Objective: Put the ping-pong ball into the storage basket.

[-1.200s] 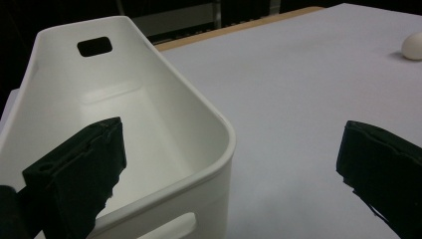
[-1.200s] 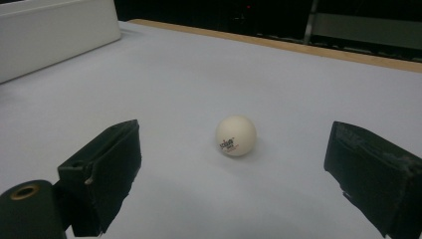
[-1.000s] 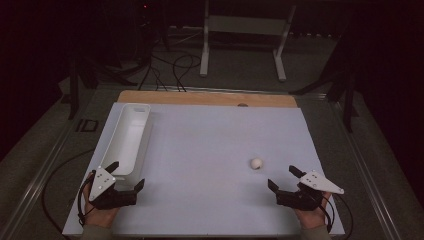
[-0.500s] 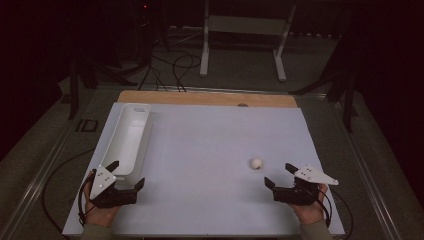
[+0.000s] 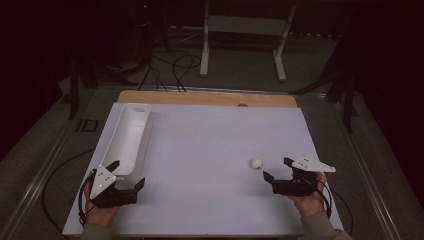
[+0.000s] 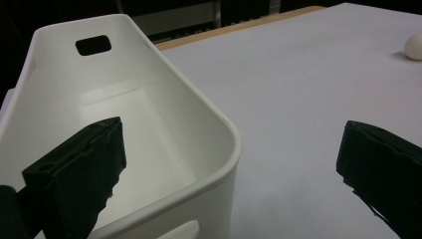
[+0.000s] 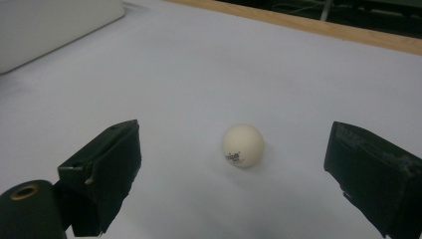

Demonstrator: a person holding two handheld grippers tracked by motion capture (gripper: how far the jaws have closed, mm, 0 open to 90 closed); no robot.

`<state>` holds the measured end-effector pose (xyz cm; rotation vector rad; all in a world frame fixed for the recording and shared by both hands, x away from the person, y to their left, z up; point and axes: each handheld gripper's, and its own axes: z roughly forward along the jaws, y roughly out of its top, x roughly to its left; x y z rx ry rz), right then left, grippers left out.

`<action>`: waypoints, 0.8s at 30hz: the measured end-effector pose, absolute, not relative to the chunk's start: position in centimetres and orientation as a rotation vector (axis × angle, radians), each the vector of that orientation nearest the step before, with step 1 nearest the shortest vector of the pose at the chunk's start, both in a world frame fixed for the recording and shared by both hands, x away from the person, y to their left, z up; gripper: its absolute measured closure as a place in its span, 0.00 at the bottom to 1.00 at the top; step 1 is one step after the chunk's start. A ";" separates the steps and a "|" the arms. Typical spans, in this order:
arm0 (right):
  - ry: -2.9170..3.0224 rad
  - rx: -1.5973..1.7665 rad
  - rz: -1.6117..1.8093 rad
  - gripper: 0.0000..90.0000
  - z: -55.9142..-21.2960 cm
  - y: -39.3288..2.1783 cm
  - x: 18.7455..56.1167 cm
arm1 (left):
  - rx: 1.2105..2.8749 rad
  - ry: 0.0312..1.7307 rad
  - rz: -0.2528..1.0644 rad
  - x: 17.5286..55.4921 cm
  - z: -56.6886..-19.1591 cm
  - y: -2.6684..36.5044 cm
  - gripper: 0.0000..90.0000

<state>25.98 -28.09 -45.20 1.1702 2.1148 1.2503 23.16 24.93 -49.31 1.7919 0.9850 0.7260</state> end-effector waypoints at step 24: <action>2.213 1.157 1.149 0.08 -44.6 -27.2 28.2 | 1.798 0.976 0.721 23.2 -49.3 24.9 0.00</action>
